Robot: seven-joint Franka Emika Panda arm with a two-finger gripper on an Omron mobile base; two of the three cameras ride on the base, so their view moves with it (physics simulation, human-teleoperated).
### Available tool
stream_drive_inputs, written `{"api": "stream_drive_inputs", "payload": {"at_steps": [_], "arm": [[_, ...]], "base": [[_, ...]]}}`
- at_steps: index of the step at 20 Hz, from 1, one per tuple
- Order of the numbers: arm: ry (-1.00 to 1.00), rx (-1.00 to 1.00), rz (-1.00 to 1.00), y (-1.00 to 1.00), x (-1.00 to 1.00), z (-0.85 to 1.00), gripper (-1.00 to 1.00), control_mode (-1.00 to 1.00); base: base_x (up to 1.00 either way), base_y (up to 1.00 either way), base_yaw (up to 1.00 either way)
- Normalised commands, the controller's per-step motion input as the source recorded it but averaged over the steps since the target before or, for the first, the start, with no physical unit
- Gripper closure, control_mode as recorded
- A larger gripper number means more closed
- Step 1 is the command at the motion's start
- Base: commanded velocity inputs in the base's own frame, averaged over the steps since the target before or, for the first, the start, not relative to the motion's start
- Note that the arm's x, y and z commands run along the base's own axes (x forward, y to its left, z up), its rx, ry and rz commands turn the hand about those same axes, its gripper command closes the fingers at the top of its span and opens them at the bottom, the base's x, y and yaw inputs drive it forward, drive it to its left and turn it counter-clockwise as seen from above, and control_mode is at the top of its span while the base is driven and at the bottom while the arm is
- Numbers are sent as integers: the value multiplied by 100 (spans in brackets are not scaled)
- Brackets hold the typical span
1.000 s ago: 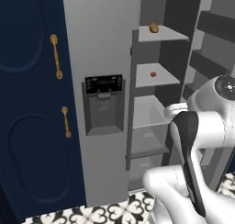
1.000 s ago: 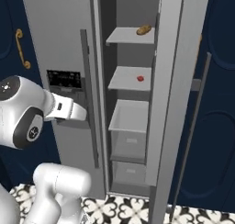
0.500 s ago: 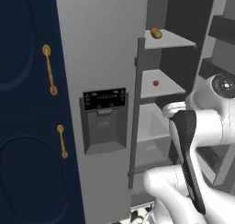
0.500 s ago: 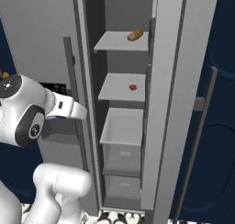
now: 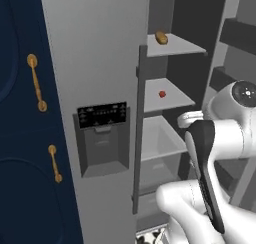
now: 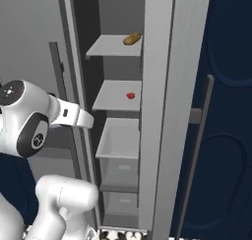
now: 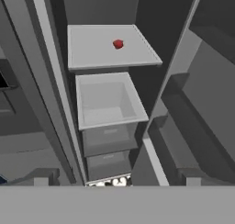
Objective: Take the strawberry from the fridge and place it on top of the pancake, located on the dining counter.
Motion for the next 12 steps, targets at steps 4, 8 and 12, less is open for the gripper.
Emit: {"api": "stream_drive_inputs", "payload": {"at_steps": [4,8,12], "arm": [[0,0,0,0,0,0,-100,100],[0,0,0,0,0,0,-100,100],[0,0,0,0,0,0,-100,100]], "base": [[47,-7,-4],[44,-15,-1],[46,-20,0]]}}
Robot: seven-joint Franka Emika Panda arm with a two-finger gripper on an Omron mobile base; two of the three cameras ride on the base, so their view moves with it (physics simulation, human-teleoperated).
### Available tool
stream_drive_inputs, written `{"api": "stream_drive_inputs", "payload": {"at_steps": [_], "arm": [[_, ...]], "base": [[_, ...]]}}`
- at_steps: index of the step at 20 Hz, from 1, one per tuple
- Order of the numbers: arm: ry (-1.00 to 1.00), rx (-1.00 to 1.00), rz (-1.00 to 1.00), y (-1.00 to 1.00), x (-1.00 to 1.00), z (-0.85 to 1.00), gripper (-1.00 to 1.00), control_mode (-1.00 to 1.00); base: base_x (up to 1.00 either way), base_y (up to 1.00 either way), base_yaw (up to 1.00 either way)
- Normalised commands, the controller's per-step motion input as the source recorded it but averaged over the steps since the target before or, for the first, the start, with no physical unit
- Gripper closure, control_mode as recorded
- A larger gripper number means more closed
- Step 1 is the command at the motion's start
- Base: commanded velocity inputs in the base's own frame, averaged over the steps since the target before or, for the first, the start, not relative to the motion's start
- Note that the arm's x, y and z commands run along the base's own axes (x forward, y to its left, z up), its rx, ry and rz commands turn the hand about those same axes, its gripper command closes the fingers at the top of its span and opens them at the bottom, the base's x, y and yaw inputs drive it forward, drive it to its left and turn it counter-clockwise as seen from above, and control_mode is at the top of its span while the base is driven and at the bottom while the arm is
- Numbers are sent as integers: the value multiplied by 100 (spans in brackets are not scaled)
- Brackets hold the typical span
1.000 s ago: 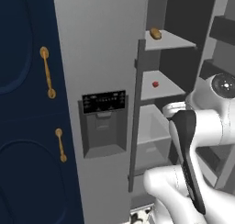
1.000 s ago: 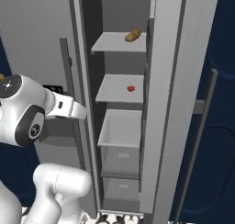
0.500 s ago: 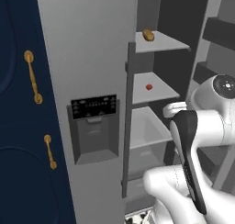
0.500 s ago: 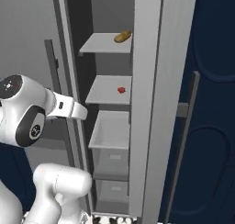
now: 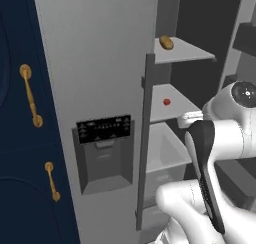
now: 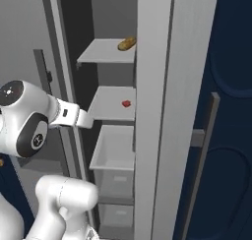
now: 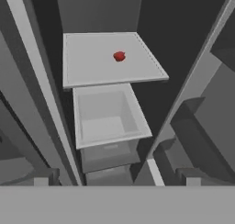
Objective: Take the strawberry from the fridge and place it on top of the pancake, located on the dining counter.
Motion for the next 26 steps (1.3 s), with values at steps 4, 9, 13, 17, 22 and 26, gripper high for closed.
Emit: {"api": "stream_drive_inputs", "payload": {"at_steps": [4,9,13,17,22,26], "arm": [[0,0,0,0,0,0,-100,100],[0,0,0,0,0,0,-100,100],[0,0,0,0,0,0,-100,100],[1,0,0,0,15,-2,-100,-100],[2,0,0,0,78,-28,-100,-100],[0,0,0,0,80,-54,-100,-100]], "base": [[53,-16,0],[34,-50,10],[42,-19,5],[41,0,0],[0,0,0],[0,0,0]]}}
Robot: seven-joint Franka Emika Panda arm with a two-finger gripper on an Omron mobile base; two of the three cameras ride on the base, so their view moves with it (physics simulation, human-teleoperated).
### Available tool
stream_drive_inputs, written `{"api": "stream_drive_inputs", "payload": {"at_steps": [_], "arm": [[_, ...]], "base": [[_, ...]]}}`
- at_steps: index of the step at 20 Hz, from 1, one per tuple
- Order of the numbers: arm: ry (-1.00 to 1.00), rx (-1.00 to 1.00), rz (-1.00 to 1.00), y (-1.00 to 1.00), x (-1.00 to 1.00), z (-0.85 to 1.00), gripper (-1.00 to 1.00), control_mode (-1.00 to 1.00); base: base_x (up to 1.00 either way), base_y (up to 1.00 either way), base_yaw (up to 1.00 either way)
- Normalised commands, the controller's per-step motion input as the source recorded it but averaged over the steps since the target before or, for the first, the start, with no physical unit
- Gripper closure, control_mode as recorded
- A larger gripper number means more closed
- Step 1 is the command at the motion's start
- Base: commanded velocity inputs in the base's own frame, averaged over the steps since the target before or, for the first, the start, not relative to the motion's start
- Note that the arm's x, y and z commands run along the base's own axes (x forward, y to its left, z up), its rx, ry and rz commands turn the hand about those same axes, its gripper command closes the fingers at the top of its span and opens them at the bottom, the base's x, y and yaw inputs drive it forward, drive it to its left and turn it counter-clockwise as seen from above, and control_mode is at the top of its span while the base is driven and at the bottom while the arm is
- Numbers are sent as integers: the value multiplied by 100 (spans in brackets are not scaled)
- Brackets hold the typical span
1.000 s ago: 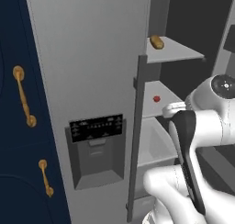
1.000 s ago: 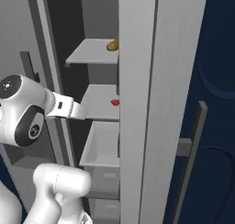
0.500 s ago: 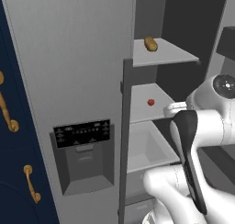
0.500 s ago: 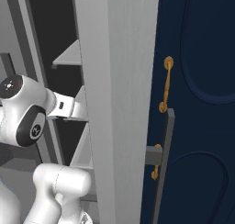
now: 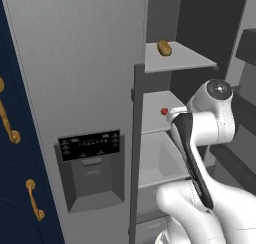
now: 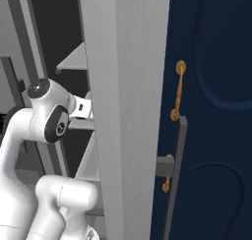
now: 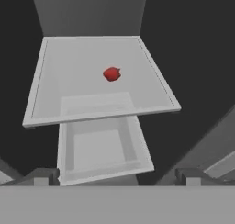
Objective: Take the strawberry from the fridge and place it on top of the pancake, located on the dining counter.
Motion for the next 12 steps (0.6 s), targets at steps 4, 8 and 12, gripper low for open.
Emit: {"api": "stream_drive_inputs", "payload": {"at_steps": [4,8,12], "arm": [[2,0,0,0,62,-46,-100,-100],[1,0,0,0,63,-32,-100,-100],[2,0,0,0,66,-30,-100,-100]], "base": [[0,0,0],[0,0,0],[0,0,0]]}}
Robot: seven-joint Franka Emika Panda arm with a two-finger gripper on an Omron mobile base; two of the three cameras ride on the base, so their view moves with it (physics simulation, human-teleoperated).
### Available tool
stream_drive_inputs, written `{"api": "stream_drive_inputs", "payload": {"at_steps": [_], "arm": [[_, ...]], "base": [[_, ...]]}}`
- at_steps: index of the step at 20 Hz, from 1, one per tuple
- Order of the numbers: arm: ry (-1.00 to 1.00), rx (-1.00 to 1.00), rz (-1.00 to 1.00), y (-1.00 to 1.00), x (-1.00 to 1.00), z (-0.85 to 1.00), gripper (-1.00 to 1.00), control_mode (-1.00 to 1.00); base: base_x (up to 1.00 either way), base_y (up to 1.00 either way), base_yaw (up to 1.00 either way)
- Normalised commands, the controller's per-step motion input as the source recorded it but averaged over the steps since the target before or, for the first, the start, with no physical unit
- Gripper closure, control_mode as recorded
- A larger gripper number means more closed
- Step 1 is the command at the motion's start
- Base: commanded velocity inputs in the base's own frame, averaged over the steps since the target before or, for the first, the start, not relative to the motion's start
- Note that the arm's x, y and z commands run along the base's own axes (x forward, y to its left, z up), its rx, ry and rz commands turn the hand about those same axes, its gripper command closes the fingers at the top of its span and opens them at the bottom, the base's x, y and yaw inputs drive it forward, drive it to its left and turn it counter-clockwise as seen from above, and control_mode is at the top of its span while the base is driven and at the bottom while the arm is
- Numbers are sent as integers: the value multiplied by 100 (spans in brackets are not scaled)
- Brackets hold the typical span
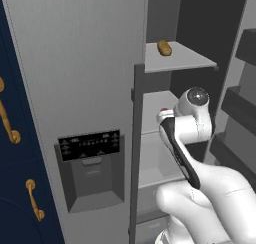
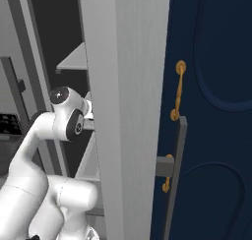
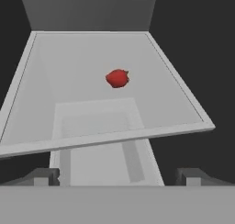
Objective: Take the strawberry from the fridge and place it on top of the pancake, located on the dining counter.
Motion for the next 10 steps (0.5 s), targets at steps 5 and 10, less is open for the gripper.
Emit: {"api": "stream_drive_inputs", "payload": {"at_steps": [5,10], "arm": [[4,0,0,0,69,-13,-100,-100],[3,0,0,0,40,-6,-100,-100]], "base": [[0,0,0],[0,0,0]]}}
